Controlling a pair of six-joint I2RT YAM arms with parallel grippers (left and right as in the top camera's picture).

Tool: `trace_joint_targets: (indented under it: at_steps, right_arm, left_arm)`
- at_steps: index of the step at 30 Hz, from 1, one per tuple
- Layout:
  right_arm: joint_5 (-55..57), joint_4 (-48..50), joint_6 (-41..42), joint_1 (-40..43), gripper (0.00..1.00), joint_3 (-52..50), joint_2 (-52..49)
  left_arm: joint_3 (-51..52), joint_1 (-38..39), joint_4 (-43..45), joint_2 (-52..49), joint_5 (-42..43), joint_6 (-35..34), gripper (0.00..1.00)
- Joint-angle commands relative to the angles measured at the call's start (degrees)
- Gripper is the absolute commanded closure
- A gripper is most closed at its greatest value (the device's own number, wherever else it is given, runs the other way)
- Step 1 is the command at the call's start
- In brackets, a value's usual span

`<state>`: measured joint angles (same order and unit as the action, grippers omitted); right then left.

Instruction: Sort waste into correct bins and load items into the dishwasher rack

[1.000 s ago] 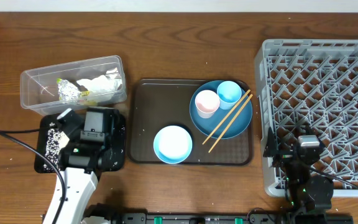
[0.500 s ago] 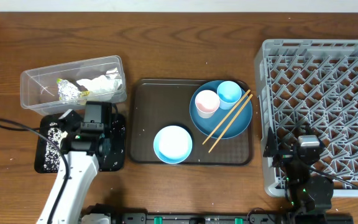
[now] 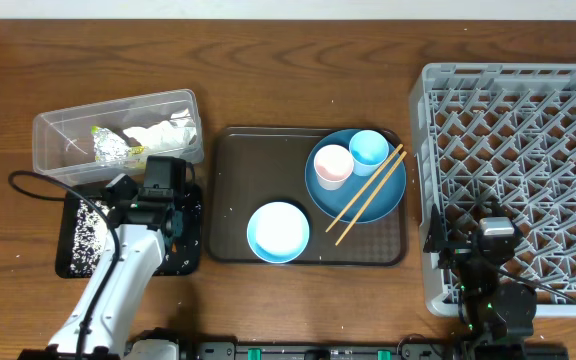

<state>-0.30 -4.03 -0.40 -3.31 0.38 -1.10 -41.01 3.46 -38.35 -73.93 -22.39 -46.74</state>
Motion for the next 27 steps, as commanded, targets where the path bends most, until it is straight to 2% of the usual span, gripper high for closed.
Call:
trace_joint_targets:
  at_steps: [1,10,13,15,27]
  right_arm:
    - [-0.15,-0.24,0.76,0.63,0.01,-0.07,-0.04]
    - [-0.15,-0.24,0.76,0.63,0.01,-0.07,-0.04]
    - [-0.15,-0.24,0.76,0.63,0.01,-0.07,-0.04]
    - [-0.15,-0.24,0.76,0.63,0.01,-0.07,-0.04]
    - [-0.15,-0.24,0.76,0.63,0.01,-0.07,-0.04]
  left_arm:
    - [-0.44,-0.31,0.31,-1.36,-0.55,-0.98,0.86]
    - [-0.44,-0.31,2.86,-4.74,-0.57,-0.96,0.85]
    - [-0.44,-0.31,3.1,-4.94,-0.57,-0.96,0.76]
    - [-0.44,-0.31,3.1,-4.94,-0.59,-0.96,0.66]
    - [-0.46,-0.31,3.34,-4.94,-1.03,-0.92,0.62]
